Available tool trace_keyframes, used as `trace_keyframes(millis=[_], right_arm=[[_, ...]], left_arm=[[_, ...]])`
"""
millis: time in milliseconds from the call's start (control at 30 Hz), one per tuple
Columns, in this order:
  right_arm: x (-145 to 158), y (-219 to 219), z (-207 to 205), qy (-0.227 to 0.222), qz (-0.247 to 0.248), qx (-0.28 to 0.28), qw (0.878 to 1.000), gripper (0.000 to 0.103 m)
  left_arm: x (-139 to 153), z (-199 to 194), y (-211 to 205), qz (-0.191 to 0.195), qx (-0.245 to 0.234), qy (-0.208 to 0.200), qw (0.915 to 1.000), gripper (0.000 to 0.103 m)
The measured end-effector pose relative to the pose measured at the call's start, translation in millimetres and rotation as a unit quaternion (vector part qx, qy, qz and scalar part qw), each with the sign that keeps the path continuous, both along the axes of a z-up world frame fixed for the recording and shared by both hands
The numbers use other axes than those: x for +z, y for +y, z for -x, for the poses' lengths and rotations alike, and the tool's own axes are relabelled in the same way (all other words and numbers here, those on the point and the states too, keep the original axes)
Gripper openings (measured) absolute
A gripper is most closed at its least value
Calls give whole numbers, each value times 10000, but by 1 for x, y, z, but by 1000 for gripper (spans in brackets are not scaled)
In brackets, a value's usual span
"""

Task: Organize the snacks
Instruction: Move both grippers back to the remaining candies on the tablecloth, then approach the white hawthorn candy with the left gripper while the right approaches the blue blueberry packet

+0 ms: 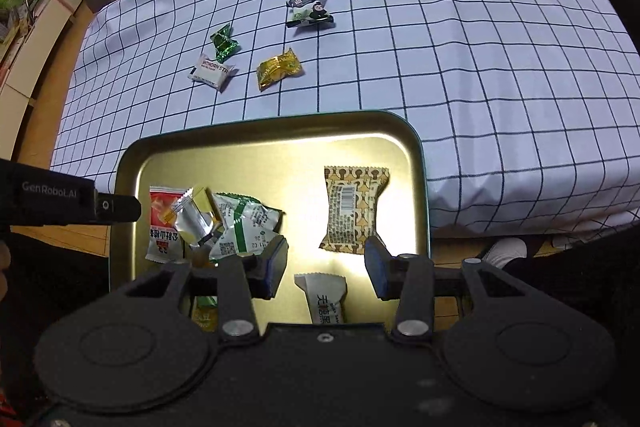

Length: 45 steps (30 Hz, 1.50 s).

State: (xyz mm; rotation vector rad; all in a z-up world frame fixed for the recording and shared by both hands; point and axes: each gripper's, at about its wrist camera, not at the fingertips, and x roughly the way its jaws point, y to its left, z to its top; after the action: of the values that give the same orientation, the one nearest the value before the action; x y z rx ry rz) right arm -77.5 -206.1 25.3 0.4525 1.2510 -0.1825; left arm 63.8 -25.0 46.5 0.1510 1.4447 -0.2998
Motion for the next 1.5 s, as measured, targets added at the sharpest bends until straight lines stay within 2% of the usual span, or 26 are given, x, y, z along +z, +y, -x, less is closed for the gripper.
trace_keyframes(millis=[400,933,1167,1333,1500], right_arm=[[5,-11,-53,-80,278,179,9994,45],[4,-35,-153,-255,684,293,9969,45],[-7,-45,-194,-207,577,192,9979,45],[-19,-51,-217,-112,703,128,9974,45],[-36,-64,-231,8,419,-204,9989,45]], left_arm=[[9,-55,-13,90,208,-229,9995,36],[-11,-132,-40,173,583,-106,9981,36],[-28,-156,-53,-13,605,-36,9982,36],[-37,-165,-56,-118,537,-36,9985,36],[-46,-172,-52,-99,582,94,9982,36]])
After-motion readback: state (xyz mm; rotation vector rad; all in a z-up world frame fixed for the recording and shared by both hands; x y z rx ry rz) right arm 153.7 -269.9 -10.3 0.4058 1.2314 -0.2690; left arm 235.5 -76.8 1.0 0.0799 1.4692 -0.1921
